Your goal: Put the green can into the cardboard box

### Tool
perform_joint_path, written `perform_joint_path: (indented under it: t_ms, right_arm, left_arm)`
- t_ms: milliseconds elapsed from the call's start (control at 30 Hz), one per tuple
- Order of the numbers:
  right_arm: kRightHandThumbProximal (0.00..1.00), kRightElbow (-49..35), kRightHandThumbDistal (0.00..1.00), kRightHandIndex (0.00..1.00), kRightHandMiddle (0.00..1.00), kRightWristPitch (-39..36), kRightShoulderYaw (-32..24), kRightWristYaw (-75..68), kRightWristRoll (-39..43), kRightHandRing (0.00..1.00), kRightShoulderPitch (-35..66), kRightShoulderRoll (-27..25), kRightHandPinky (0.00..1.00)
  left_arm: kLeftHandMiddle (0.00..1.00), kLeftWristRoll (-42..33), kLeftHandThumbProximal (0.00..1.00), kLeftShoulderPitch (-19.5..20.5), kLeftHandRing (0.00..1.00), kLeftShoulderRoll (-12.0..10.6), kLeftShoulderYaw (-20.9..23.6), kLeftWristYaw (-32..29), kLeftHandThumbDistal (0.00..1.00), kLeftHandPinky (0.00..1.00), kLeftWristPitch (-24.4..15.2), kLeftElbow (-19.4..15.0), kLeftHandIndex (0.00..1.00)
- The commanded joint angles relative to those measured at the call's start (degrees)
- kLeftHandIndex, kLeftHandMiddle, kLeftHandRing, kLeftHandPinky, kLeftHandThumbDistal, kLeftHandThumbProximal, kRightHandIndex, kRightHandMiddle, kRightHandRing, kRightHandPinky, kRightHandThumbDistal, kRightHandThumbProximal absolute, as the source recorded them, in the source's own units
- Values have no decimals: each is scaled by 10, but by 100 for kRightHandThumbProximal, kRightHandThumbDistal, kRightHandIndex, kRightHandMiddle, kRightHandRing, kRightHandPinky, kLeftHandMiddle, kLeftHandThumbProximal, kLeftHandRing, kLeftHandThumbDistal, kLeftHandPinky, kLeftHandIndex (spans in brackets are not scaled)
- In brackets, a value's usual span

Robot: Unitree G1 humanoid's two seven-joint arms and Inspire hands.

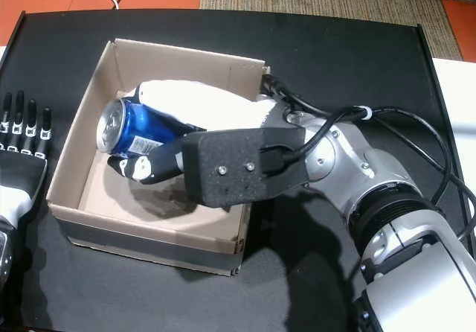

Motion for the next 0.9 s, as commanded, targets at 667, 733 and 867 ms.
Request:
perform_joint_path:
  t_ms: [667,733,867]
  right_arm:
    - [76,-17,100,91,95,12,24,-87,-15,100,-19,-5,100]
    - [75,-17,100,91,94,12,24,-85,-14,100,-19,-5,100]
    - [75,-17,100,90,94,11,18,-78,-6,100,-18,-5,100]
  left_arm:
    - [49,12,51,36,59,-20,-4,40,0,74,11,27,46]
    - [51,11,52,35,61,-20,-3,40,0,76,10,27,49]
    - [52,11,51,36,63,-20,-3,34,0,76,9,26,50]
